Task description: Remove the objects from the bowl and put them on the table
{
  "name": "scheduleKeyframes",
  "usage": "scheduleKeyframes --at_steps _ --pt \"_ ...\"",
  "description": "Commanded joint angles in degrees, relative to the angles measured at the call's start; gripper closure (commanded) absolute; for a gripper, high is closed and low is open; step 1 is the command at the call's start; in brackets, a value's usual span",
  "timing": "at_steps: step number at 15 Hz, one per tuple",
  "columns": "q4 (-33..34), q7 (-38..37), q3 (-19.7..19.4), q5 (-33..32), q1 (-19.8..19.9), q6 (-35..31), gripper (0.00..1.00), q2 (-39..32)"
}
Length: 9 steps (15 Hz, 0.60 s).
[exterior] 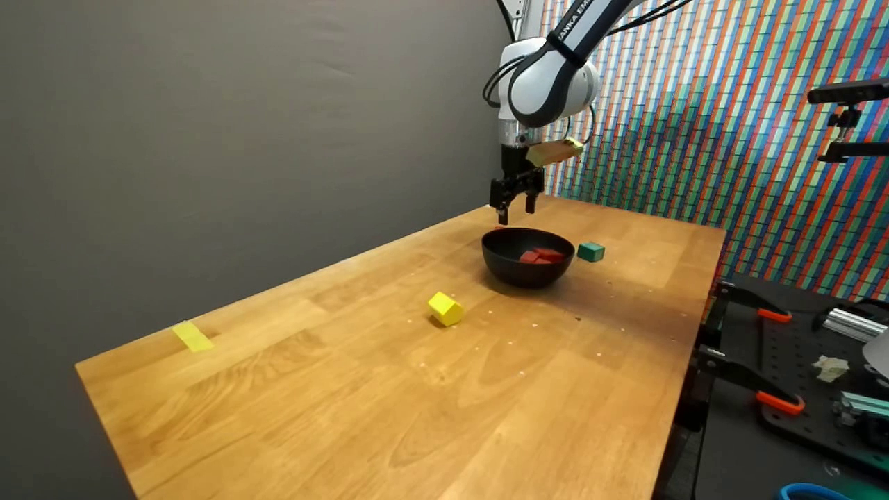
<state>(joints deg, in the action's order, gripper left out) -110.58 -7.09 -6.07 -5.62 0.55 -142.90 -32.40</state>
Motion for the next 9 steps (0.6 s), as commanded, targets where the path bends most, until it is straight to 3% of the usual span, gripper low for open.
scheduleKeyframes --at_steps 1,4,9 --pt "-9.8 1.7 0.4 -2.0 -1.4 1.0 0.00 12.9" --pt "-13.8 3.1 2.3 -1.4 -1.8 2.9 0.00 17.9" --pt "-16.5 16.3 5.4 -3.0 -0.5 2.3 0.00 15.1"
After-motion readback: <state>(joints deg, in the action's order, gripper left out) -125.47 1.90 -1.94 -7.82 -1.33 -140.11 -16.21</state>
